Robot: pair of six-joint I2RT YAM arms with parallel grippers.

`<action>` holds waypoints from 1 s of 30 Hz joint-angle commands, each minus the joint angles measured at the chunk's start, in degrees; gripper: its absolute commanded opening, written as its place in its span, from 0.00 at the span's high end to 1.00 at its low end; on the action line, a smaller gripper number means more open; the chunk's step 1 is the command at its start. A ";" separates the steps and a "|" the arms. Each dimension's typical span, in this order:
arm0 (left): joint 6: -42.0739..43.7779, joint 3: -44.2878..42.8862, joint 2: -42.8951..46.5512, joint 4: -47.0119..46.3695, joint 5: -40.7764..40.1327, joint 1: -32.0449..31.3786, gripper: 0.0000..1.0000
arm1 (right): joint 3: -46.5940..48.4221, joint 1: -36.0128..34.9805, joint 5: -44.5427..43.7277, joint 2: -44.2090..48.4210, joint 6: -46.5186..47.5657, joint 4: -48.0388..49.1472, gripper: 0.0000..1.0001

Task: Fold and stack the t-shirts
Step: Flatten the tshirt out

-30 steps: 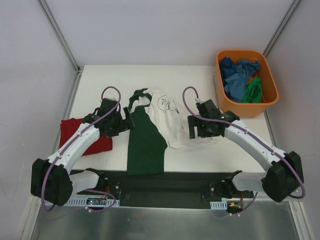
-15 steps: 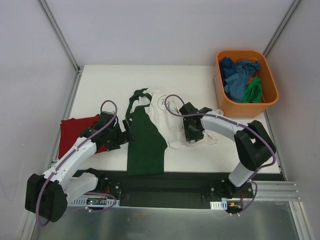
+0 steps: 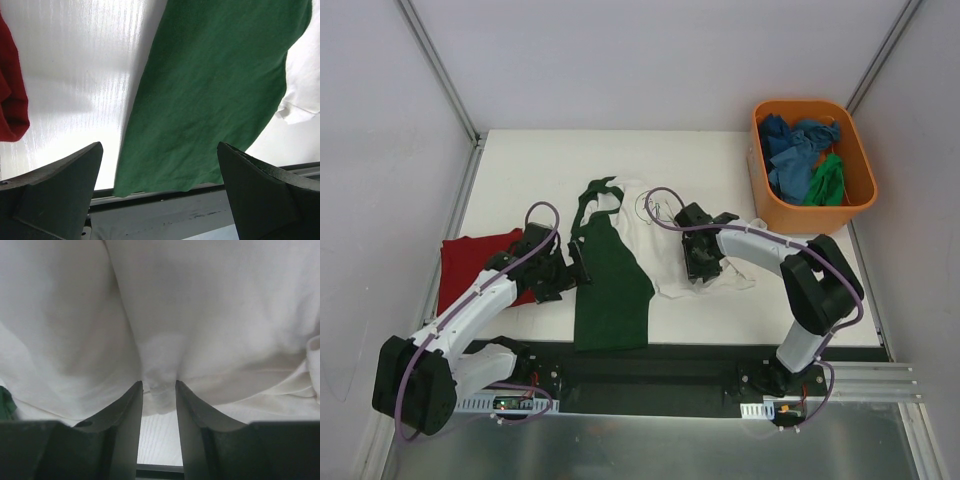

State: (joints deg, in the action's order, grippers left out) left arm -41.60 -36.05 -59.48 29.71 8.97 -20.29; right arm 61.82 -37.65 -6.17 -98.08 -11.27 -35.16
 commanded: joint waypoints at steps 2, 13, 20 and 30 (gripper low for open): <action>-0.85 -0.24 -1.34 -0.10 0.43 -0.62 0.01 | 0.84 -0.23 -0.41 -1.23 -1.39 -0.96 0.78; -0.06 -0.86 -3.35 -0.09 -0.97 -0.71 0.01 | 4.26 -0.14 -10.08 6.49 0.27 -3.78 0.99; 1.09 -1.39 -4.24 -0.18 -1.24 -0.71 0.01 | 13.38 0.12 -18.16 15.81 7.99 -2.20 0.99; 1.09 -0.43 -4.77 -0.45 0.08 -0.80 0.01 | 36.08 7.94 -19.49 6.76 17.15 2.10 0.99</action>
State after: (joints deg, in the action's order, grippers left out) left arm -41.01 -36.07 -64.14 29.39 8.54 -20.32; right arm 92.09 -31.31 -23.77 -90.00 1.63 -35.00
